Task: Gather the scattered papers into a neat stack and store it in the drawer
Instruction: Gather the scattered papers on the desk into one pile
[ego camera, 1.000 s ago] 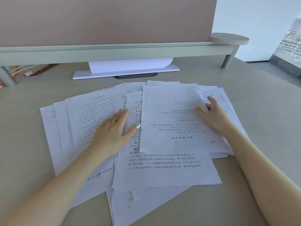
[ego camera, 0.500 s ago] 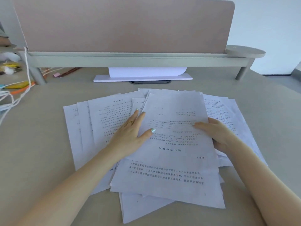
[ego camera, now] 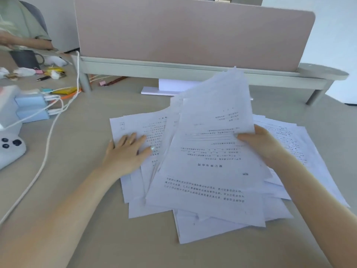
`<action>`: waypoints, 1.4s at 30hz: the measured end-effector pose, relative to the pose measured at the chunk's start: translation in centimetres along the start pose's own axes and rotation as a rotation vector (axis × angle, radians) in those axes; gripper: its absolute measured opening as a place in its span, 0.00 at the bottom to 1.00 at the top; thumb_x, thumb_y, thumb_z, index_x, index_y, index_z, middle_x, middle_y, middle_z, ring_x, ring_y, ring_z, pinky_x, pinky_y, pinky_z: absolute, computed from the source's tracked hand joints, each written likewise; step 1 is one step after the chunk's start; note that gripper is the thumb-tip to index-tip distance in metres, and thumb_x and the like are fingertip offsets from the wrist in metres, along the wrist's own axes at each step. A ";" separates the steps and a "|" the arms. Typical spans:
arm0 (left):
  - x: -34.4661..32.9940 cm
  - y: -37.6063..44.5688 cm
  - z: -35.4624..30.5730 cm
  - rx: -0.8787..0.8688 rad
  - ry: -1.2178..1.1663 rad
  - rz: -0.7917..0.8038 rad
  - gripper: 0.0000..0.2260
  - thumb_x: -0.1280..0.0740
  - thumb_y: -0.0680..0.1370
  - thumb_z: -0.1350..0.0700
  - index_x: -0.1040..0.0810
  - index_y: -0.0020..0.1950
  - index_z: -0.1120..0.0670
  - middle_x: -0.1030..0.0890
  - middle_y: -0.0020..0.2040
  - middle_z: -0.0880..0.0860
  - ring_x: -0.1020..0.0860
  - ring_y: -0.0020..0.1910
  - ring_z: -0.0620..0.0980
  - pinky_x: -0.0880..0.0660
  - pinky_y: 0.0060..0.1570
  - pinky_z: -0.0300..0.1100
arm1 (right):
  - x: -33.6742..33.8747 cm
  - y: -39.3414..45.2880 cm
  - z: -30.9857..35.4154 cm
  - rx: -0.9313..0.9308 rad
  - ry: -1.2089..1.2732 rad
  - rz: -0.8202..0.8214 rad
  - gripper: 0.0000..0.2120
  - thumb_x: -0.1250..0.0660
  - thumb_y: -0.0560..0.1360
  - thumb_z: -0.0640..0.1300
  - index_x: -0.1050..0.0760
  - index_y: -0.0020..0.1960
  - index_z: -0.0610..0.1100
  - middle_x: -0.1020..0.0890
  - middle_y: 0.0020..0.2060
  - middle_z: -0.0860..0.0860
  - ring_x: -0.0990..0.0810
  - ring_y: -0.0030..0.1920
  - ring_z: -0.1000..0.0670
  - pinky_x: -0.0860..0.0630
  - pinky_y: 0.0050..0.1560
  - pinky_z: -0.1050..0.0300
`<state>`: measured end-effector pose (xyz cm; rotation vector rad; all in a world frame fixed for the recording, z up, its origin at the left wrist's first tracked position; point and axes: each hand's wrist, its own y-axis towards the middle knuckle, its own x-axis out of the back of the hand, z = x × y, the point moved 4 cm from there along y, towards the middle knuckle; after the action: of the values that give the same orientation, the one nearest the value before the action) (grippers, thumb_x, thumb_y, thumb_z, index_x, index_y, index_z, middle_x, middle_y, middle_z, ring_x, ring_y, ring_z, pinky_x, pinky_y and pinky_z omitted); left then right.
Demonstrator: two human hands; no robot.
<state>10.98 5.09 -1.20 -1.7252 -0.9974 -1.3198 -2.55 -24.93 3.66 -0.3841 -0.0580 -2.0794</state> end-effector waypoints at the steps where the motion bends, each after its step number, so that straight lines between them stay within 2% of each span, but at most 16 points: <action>1: 0.0 -0.1 0.0 -0.015 -0.015 -0.010 0.27 0.55 0.78 0.38 0.52 0.76 0.42 0.54 0.79 0.47 0.55 0.77 0.48 0.57 0.74 0.53 | -1.0 0.3 0.5 0.004 -0.032 0.031 0.10 0.36 0.74 0.35 0.22 0.54 0.42 0.17 0.48 0.43 0.18 0.46 0.43 0.22 0.54 0.45; 3: 0.0 -0.4 0.1 -0.044 -0.058 -0.013 0.27 0.56 0.78 0.39 0.53 0.77 0.45 0.53 0.79 0.46 0.54 0.77 0.47 0.57 0.74 0.50 | -3.0 1.0 1.2 0.001 -0.110 0.081 0.08 0.37 0.74 0.34 0.23 0.50 0.42 0.18 0.48 0.42 0.19 0.45 0.43 0.24 0.55 0.45; 5: 0.2 -0.8 0.1 -0.075 -0.076 -0.011 0.28 0.56 0.79 0.39 0.53 0.77 0.47 0.52 0.79 0.47 0.54 0.77 0.46 0.57 0.75 0.48 | -4.3 1.6 1.6 -0.042 -0.176 0.112 0.08 0.38 0.74 0.36 0.23 0.52 0.42 0.18 0.49 0.41 0.19 0.45 0.42 0.23 0.53 0.47; 8: 0.1 -1.2 0.0 -0.118 -0.090 -0.018 0.30 0.54 0.78 0.37 0.55 0.77 0.47 0.53 0.79 0.48 0.55 0.77 0.45 0.57 0.75 0.45 | -5.4 2.1 1.9 -0.159 -0.128 0.210 0.11 0.37 0.76 0.41 0.25 0.58 0.40 0.18 0.50 0.42 0.18 0.43 0.45 0.21 0.43 0.53; 13: 0.3 -1.3 -0.1 -0.148 -0.138 -0.018 0.32 0.51 0.76 0.36 0.58 0.76 0.44 0.64 0.77 0.47 0.57 0.77 0.48 0.57 0.75 0.45 | -7.0 1.8 1.9 -0.336 -0.042 0.337 0.09 0.36 0.76 0.48 0.22 0.51 0.45 0.14 0.33 0.48 0.15 0.32 0.48 0.20 0.32 0.57; 18: 0.4 -1.0 0.1 -0.162 -0.280 0.010 0.33 0.50 0.75 0.34 0.60 0.75 0.40 0.71 0.74 0.41 0.59 0.77 0.46 0.53 0.74 0.48 | -9.8 1.1 1.5 -0.314 -0.021 0.440 0.10 0.36 0.76 0.40 0.24 0.56 0.43 0.16 0.44 0.46 0.16 0.38 0.47 0.19 0.36 0.56; 22: 0.9 -1.0 0.1 -0.128 -0.531 -0.024 0.32 0.47 0.75 0.35 0.58 0.75 0.39 0.70 0.74 0.37 0.57 0.77 0.43 0.49 0.74 0.50 | -10.7 0.3 1.2 -0.175 -0.085 0.357 0.12 0.36 0.75 0.36 0.24 0.57 0.44 0.18 0.44 0.50 0.19 0.41 0.51 0.22 0.32 0.61; 25: 1.6 -0.8 0.3 -0.063 -0.730 -0.153 0.34 0.43 0.76 0.39 0.57 0.76 0.42 0.65 0.77 0.41 0.57 0.76 0.42 0.47 0.72 0.48 | -10.0 -0.2 0.7 -0.132 0.034 0.303 0.11 0.37 0.75 0.34 0.25 0.56 0.44 0.19 0.42 0.51 0.20 0.40 0.52 0.22 0.30 0.63; 27: 2.1 -0.6 0.6 0.009 -0.854 -0.213 0.36 0.39 0.75 0.42 0.56 0.76 0.45 0.59 0.78 0.45 0.56 0.77 0.43 0.48 0.72 0.46 | -9.2 -0.4 0.6 -0.143 0.164 0.298 0.12 0.37 0.75 0.33 0.24 0.57 0.41 0.17 0.44 0.47 0.18 0.40 0.49 0.19 0.32 0.61; 30: 2.4 -0.8 0.7 0.095 -1.085 -0.171 0.36 0.36 0.74 0.42 0.53 0.76 0.46 0.44 0.76 0.43 0.42 0.74 0.44 0.42 0.67 0.39 | -8.1 -0.5 0.7 -0.146 0.398 0.344 0.14 0.36 0.74 0.33 0.23 0.59 0.37 0.15 0.44 0.43 0.14 0.39 0.45 0.17 0.38 0.53; 32: 2.5 -0.8 0.2 0.086 -1.181 -0.093 0.27 0.37 0.75 0.42 0.39 0.72 0.45 0.31 0.68 0.40 0.29 0.64 0.39 0.35 0.58 0.32 | -7.5 -0.4 0.9 -0.120 0.422 0.346 0.13 0.36 0.74 0.33 0.23 0.58 0.38 0.14 0.42 0.45 0.14 0.39 0.47 0.17 0.37 0.54; 33: 2.5 -0.8 -0.4 0.055 -1.232 -0.057 0.19 0.37 0.76 0.44 0.31 0.66 0.44 0.25 0.62 0.38 0.25 0.56 0.35 0.31 0.52 0.28 | -7.2 -0.5 1.0 -0.101 0.394 0.334 0.13 0.35 0.73 0.34 0.22 0.57 0.39 0.13 0.41 0.46 0.14 0.38 0.48 0.18 0.35 0.55; 35: 2.7 -0.8 -1.5 -0.005 -1.303 -0.040 0.07 0.37 0.77 0.51 0.23 0.54 0.45 0.19 0.51 0.38 0.21 0.48 0.35 0.25 0.43 0.30 | -6.9 -0.7 1.2 -0.061 0.345 0.304 0.12 0.34 0.73 0.34 0.21 0.55 0.41 0.13 0.41 0.49 0.14 0.37 0.51 0.19 0.32 0.58; 38: 4.4 -0.8 -2.6 -0.071 -1.357 -0.167 0.08 0.36 0.77 0.57 0.23 0.51 0.44 0.16 0.44 0.38 0.19 0.46 0.38 0.23 0.48 0.37 | -6.3 -0.9 2.6 0.033 0.351 0.253 0.10 0.34 0.73 0.35 0.21 0.53 0.43 0.14 0.45 0.50 0.14 0.37 0.53 0.19 0.35 0.59; 40: 7.0 -0.5 -4.0 -0.147 -1.343 -0.248 0.09 0.36 0.77 0.56 0.24 0.51 0.41 0.17 0.41 0.34 0.20 0.45 0.34 0.24 0.50 0.37 | -5.2 -0.8 4.8 0.129 0.358 0.207 0.11 0.34 0.73 0.35 0.20 0.54 0.44 0.15 0.50 0.49 0.14 0.42 0.52 0.17 0.43 0.55; 42: 10.2 -0.1 -5.8 -0.231 -1.328 -0.310 0.10 0.37 0.78 0.55 0.25 0.49 0.38 0.18 0.44 0.34 0.21 0.49 0.34 0.26 0.55 0.39 | -3.6 -0.6 7.9 0.231 0.359 0.137 0.10 0.33 0.73 0.36 0.20 0.52 0.46 0.15 0.52 0.49 0.15 0.46 0.49 0.19 0.51 0.51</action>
<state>10.29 1.40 9.95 -2.7385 -1.8974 -0.2639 0.58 -20.11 10.15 0.1250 -0.0551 -1.9504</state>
